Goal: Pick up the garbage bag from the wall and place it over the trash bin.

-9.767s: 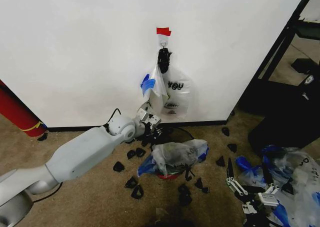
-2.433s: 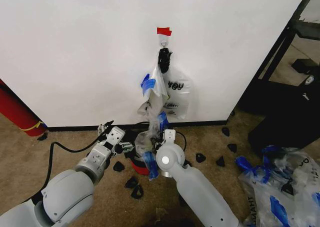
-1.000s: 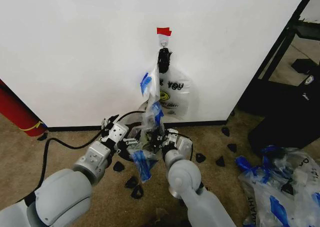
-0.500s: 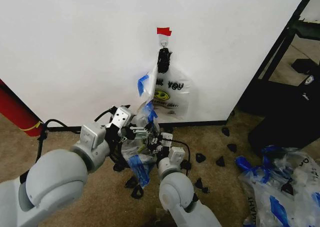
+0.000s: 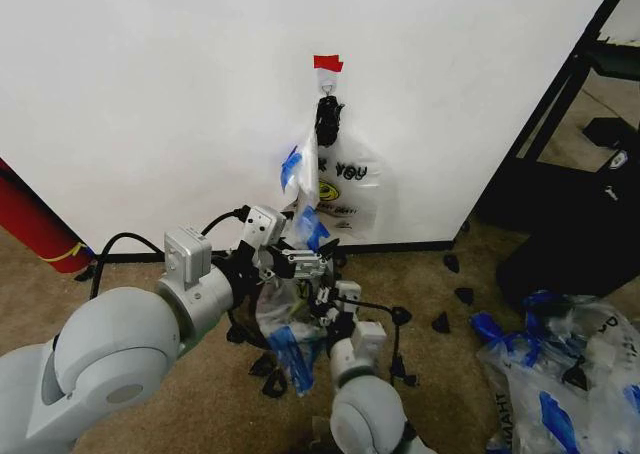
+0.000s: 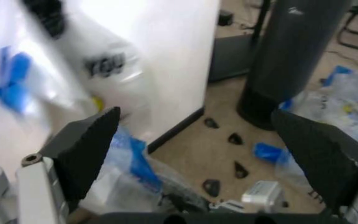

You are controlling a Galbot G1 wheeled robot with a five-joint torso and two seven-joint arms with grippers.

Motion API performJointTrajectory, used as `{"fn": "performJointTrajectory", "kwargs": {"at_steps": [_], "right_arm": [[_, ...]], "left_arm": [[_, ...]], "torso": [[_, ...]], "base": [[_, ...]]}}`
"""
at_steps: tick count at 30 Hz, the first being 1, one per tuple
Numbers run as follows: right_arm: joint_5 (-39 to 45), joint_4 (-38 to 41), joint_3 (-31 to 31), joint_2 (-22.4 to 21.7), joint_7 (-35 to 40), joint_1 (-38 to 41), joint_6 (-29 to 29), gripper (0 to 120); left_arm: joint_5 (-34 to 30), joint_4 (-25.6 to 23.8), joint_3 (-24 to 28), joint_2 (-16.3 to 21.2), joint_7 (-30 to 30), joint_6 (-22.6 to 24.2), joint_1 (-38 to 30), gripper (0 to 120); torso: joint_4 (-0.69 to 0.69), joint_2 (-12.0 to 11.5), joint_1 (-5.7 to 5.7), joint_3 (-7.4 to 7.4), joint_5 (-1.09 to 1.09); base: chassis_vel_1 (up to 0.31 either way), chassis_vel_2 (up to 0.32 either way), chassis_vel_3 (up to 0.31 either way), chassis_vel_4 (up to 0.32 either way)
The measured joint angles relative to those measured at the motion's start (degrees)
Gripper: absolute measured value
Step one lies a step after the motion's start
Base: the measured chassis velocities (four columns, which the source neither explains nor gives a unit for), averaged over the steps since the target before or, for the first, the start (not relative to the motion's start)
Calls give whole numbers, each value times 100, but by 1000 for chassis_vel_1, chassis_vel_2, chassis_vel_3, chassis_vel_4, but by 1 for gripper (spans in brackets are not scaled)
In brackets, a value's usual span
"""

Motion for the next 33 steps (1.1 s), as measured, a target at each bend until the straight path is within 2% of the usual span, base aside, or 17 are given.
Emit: {"fn": "performJointTrajectory", "kwargs": {"at_steps": [3, 5, 9, 10, 13, 16, 24, 28, 29, 30, 31, 33], "right_arm": [[-148, -17, 74, 11, -65, -43, 173, 1], [-203, -42, 87, 20, -79, -43, 210, 1], [-410, -152, 90, 46, -127, -7, 295, 1], [-410, -152, 90, 46, -127, -7, 295, 1], [-439, -194, 67, 52, -130, 64, 300, 1], [-435, -209, 54, 55, -130, 107, 295, 1], [-363, -205, 48, 32, -128, 186, 254, 1], [-297, -183, 51, 5, -115, 217, 211, 1], [-289, -177, 52, 0, -114, 220, 205, 1], [-274, -167, 56, -12, -112, 222, 198, 1], [-274, -167, 56, -12, -112, 222, 198, 1], [-245, -158, 62, -26, -108, 224, 189, 1]], "left_arm": [[-16, 271, 571, -253, -75, 66, -526, 94], [-26, 363, 732, -311, -101, 87, -672, 94], [-131, 903, 1620, -574, -272, 129, -1431, 93], [-131, 903, 1620, -574, -272, 129, -1431, 93], [-172, 1314, 2105, -685, -385, 279, -1935, 92], [-145, 1648, 2241, -763, -458, 372, -2088, 91], [-9, 1967, 2312, -812, -497, 465, -2070, 87], [-43, 2065, 2343, -866, -614, 448, -2031, 69], [-49, 2067, 2344, -865, -620, 439, -2016, 69], [-54, 2070, 2346, -859, -628, 428, -1990, 61], [-54, 2070, 2346, -859, -628, 428, -1990, 61], [-55, 2080, 2347, -853, -646, 418, -1968, 52]], "torso": [[0, 0, 0, 0, -1], [0, 0, 0, 0, 0], [0, 0, 0, 1, 0], [0, 0, 0, 1, 0], [-1, 0, 0, 1, 1], [0, 0, 0, 1, -1], [1, 0, 0, 1, -1], [0, 0, 0, 1, -1], [0, 0, 0, 1, -1], [0, 0, 0, 1, -1], [0, 0, 0, 1, -1], [1, 0, 0, 1, -1]], "base": [[0, 0, 0, 0], [0, 0, 0, 0], [0, 0, 0, 0], [0, 0, 0, 0], [0, 0, 0, 0], [0, 0, 0, 0], [0, 0, 0, 0], [0, 0, 0, 0], [0, 0, 0, 0], [0, 0, 0, 0], [0, 0, 0, 0], [0, 0, 0, 0]]}}
